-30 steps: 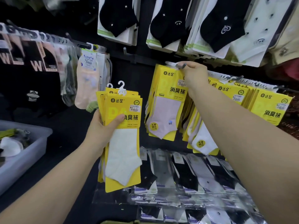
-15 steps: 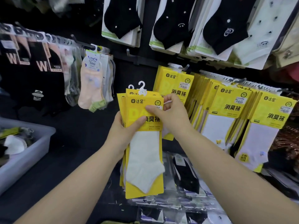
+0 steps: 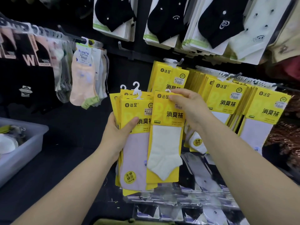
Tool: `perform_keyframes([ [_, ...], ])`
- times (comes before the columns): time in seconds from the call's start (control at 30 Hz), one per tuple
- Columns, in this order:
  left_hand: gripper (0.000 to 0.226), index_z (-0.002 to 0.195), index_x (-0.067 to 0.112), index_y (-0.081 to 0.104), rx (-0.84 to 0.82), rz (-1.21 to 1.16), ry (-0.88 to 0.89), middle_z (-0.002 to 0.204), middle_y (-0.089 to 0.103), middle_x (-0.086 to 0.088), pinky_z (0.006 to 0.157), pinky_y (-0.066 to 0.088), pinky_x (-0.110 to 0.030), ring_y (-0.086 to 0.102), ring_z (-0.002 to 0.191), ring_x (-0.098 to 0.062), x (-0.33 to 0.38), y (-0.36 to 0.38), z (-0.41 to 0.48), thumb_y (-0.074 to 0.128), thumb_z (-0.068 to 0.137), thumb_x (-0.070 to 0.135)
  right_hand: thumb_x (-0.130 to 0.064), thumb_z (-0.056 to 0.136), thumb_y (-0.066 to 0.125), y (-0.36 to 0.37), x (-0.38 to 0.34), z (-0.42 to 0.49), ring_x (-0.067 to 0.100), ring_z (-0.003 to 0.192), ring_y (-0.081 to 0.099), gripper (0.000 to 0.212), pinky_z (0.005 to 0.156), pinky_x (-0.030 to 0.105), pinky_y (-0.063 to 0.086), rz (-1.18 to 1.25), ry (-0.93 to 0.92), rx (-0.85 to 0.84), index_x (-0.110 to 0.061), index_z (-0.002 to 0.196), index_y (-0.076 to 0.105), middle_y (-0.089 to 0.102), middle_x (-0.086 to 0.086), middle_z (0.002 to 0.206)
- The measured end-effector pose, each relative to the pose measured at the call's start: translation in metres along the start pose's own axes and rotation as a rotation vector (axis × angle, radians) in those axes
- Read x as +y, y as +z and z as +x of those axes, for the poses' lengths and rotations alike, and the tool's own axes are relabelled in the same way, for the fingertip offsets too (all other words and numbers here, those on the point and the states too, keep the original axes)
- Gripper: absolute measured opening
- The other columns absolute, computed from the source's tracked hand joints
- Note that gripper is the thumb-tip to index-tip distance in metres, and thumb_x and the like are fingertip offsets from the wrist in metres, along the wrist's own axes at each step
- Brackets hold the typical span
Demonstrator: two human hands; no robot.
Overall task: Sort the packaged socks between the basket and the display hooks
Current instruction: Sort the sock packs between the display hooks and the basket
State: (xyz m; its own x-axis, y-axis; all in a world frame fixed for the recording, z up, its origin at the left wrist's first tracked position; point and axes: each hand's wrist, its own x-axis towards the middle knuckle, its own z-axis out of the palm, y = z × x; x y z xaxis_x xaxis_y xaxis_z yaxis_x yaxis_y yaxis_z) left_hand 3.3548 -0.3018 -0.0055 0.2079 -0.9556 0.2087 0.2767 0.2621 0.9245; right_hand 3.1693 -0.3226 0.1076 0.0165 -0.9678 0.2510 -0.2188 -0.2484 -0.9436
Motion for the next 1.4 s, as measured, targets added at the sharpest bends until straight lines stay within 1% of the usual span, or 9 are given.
perform_keyframes([
  [0.1, 0.047, 0.101, 0.041, 0.054, 0.028, 0.035, 0.033, 0.095, 0.072, 0.019, 0.069, 0.055, -0.026, 0.071, 0.088, -0.005, 0.000, -0.002, 0.002, 0.076, 0.060, 0.048, -0.038, 0.078, 0.073, -0.001, -0.003, 0.001, 0.020, 0.092, 0.067, 0.013, 0.076, 0.037, 0.056, 0.011, 0.009, 0.076, -0.026, 0.083, 0.075, 0.074, -0.007, 0.092],
  [0.43, 0.049, 0.120, 0.032, 0.052, 0.129, 0.161, 0.093, 0.109, 0.070, 0.011, 0.077, 0.056, -0.032, 0.069, 0.097, -0.010, 0.016, -0.030, 0.012, 0.075, 0.077, 0.036, -0.029, 0.092, 0.058, -0.005, -0.048, 0.042, 0.014, 0.070, 0.052, 0.016, 0.059, 0.023, 0.045, 0.007, -0.201, 0.315, -0.026, 0.078, 0.066, 0.059, -0.003, 0.080],
  [0.6, 0.051, 0.122, 0.033, 0.051, 0.116, 0.172, 0.110, 0.112, 0.069, 0.010, 0.085, 0.055, -0.039, 0.068, 0.100, -0.013, 0.022, -0.042, 0.011, 0.075, 0.077, 0.036, -0.029, 0.091, 0.060, 0.015, -0.054, 0.066, 0.018, 0.063, 0.053, 0.018, 0.059, 0.025, 0.048, 0.021, -0.124, 0.328, -0.024, 0.074, 0.062, 0.062, -0.001, 0.076],
  [0.73, 0.052, 0.116, 0.036, 0.053, 0.088, 0.160, 0.108, 0.111, 0.070, 0.009, 0.084, 0.056, -0.037, 0.069, 0.098, -0.012, 0.026, -0.040, 0.008, 0.075, 0.070, 0.042, -0.024, 0.090, 0.062, 0.018, -0.053, 0.070, 0.006, 0.055, 0.046, 0.014, 0.034, 0.010, 0.037, 0.046, -0.122, 0.417, -0.018, 0.081, 0.071, 0.057, -0.012, 0.068],
  [0.9, 0.064, 0.120, 0.028, 0.054, 0.065, 0.075, 0.080, 0.107, 0.071, 0.009, 0.068, 0.057, -0.025, 0.071, 0.091, -0.009, 0.032, -0.029, 0.004, 0.074, 0.062, 0.047, -0.016, 0.092, 0.053, 0.018, -0.030, 0.047, 0.013, 0.096, 0.055, 0.018, 0.079, 0.022, 0.047, -0.063, -0.155, 0.585, -0.021, 0.109, 0.060, 0.056, 0.001, 0.117],
  [1.07, 0.059, 0.115, 0.031, 0.054, 0.013, -0.044, 0.036, 0.103, 0.073, 0.008, 0.061, 0.057, -0.023, 0.072, 0.087, -0.010, 0.035, -0.010, -0.004, 0.076, 0.062, 0.043, -0.047, 0.080, 0.067, 0.054, -0.013, -0.013, 0.002, 0.071, 0.046, 0.038, 0.056, 0.017, 0.036, -0.195, -0.091, 0.025, -0.023, 0.101, 0.047, 0.047, -0.011, 0.085],
  [1.2, 0.056, 0.106, 0.036, 0.054, -0.021, -0.111, 0.020, 0.103, 0.073, 0.007, 0.062, 0.058, -0.026, 0.073, 0.089, -0.014, 0.034, 0.003, -0.010, 0.079, 0.056, 0.040, -0.040, 0.070, 0.080, 0.059, -0.009, -0.020, 0.004, 0.072, 0.057, 0.049, 0.061, 0.010, 0.047, -0.243, -0.160, 0.065, -0.018, 0.097, 0.045, 0.058, -0.006, 0.082],
  [1.27, 0.061, 0.108, 0.035, 0.053, -0.028, -0.144, 0.013, 0.103, 0.073, 0.007, 0.062, 0.058, -0.025, 0.073, 0.089, -0.014, 0.032, 0.004, -0.010, 0.080, 0.053, 0.042, -0.031, 0.070, 0.082, 0.051, -0.012, -0.016, 0.012, 0.077, 0.068, 0.047, 0.073, 0.027, 0.055, -0.179, -0.100, 0.053, -0.013, 0.099, 0.050, 0.068, 0.008, 0.093],
  [1.4, 0.066, 0.111, 0.033, 0.054, -0.042, -0.160, 0.004, 0.103, 0.073, 0.006, 0.062, 0.057, -0.024, 0.072, 0.089, -0.014, 0.025, 0.004, -0.011, 0.078, 0.051, 0.049, -0.010, 0.075, 0.078, 0.036, -0.007, -0.010, 0.008, 0.063, 0.068, 0.033, 0.054, 0.022, 0.055, 0.095, -0.007, -0.016, -0.008, 0.099, 0.055, 0.070, 0.010, 0.090],
])
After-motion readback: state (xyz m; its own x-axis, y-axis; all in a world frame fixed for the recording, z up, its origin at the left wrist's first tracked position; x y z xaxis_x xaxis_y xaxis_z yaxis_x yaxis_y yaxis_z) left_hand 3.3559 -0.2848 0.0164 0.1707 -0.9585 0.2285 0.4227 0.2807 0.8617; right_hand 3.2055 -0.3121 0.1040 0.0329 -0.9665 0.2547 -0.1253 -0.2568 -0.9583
